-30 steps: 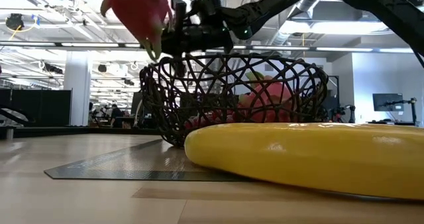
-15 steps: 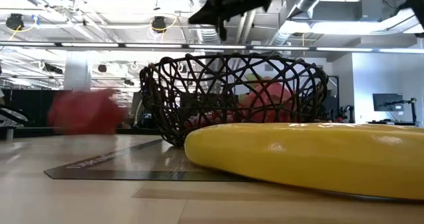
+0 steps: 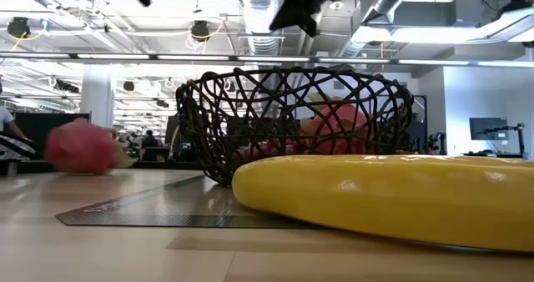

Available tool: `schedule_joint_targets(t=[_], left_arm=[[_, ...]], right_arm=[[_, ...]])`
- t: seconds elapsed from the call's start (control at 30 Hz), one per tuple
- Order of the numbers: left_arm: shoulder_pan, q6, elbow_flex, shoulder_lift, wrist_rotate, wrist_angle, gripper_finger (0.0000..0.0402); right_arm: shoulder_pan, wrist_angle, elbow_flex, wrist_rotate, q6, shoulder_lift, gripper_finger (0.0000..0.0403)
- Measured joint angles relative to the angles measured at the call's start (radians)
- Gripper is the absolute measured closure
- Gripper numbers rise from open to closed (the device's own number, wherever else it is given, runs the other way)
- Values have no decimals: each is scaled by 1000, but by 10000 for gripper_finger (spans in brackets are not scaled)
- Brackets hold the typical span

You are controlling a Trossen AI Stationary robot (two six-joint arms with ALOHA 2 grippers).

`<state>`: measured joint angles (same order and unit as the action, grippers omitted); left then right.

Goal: Build produce basket
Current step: Put the red dragon fruit into the black wire basket

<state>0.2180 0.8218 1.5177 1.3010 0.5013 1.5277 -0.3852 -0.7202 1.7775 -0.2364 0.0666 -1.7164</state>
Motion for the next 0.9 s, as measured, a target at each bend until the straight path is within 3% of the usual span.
schedule_joint_targets(t=[0.23,0.4,0.7,0.9], left_arm=[[-51,277,-59,-37,61,43,372],[-149,347,-164,-54,-37,44,372],[-338,121,-384,-51,-287,-116,372],[-510,-113,-421,-44,-333,-165,369]], right_arm=[[-17,-65,0,37,-13,32,394],[-33,-87,0,50,-26,82,400],[-89,-173,0,58,-52,225,385],[-108,-203,0,58,-78,300,379]])
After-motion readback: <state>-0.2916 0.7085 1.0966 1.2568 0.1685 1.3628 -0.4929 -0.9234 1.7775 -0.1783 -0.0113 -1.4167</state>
